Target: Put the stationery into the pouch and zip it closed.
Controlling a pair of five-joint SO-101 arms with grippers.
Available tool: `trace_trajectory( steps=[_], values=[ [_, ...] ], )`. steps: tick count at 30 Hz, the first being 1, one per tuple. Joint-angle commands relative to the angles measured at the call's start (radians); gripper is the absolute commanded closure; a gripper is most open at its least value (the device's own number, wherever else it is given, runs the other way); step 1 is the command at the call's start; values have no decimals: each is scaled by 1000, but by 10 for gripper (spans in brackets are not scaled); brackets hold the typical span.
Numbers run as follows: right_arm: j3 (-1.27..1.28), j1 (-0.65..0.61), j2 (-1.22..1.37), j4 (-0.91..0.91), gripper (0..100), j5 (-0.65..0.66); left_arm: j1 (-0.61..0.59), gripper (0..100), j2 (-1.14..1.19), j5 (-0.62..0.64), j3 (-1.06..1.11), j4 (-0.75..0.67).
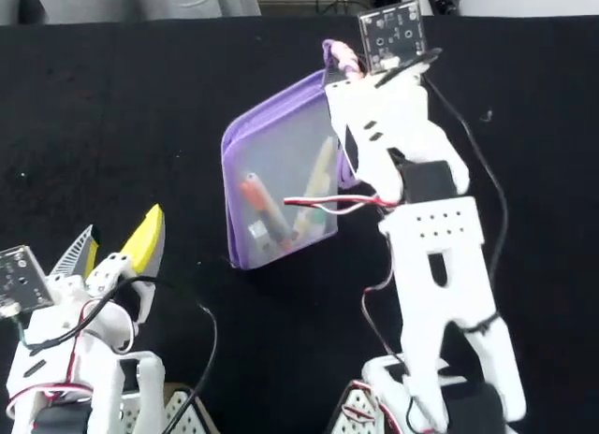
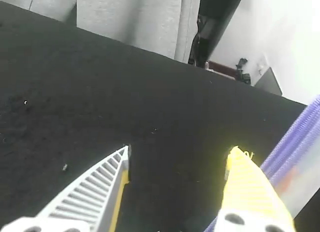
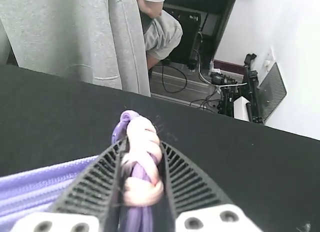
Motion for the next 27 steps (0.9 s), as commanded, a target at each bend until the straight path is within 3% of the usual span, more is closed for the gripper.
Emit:
trace_trajectory(
  steps=[1,5,13,27],
  values=[
    [41,-9,216,-26,986,-3,-10,693,3,14,-42,3],
    [35,-31,378,-110,979,-2,-8,693,3,14,-42,6],
    [24,-97,504,-160,763,3,-13,693,3,14,-41,8],
    [1,-89,437,-80,756,0,-13,693,3,14,-19,0]
  ],
)
